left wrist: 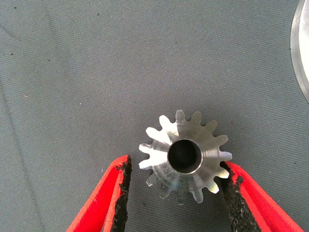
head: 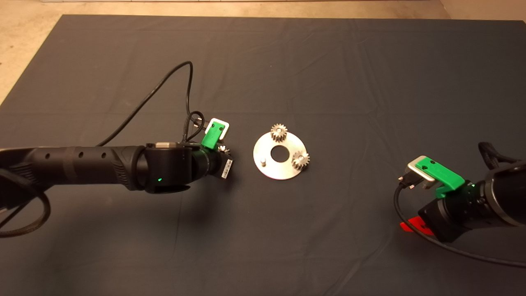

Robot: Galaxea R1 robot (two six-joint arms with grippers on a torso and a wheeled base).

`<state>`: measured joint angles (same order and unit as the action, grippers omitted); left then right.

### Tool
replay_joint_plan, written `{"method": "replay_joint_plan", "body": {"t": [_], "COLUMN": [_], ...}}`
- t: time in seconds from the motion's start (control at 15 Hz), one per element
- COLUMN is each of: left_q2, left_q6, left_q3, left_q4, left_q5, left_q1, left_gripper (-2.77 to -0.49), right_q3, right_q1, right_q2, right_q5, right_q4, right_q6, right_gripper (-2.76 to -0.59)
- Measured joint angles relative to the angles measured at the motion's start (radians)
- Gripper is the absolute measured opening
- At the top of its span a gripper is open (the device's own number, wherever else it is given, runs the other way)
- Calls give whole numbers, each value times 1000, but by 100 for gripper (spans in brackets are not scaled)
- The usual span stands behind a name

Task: Install three planetary gears onto the carrier pins

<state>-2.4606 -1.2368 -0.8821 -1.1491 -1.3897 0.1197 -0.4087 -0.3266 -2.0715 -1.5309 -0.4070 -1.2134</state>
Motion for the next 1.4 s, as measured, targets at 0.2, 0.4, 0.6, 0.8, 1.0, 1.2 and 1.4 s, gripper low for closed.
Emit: {"method": "replay_joint_plan", "body": {"t": [0.2, 0.4, 0.6, 0.8, 1.0, 1.2, 1.4], "left_q2": [-2, -2, -2, -2, -2, 1, 19], "left_q6": [0, 0, 0, 0, 0, 4, 6], "left_q3": [0, 0, 0, 0, 0, 3, 31], "left_q4": [0, 0, 0, 0, 0, 0, 0], "left_q5": [2, 3, 2, 3, 3, 3, -3], "left_q1": [0, 0, 0, 0, 0, 0, 0], "left_gripper": [-217, -225, -231, -235, -241, -247, -248], "right_q3": [0, 0, 0, 0, 0, 0, 0], "right_q1": [0, 0, 0, 0, 0, 0, 0], "right_q2": [5, 5, 5, 6, 6, 8, 8], "right_q5": [0, 0, 0, 0, 0, 0, 0], "right_q4": [0, 0, 0, 0, 0, 0, 0], "right_q6": [8, 11, 12, 12, 13, 13, 14], "right_gripper": [-158, -158, -158, -158, -158, -158, -158]}}
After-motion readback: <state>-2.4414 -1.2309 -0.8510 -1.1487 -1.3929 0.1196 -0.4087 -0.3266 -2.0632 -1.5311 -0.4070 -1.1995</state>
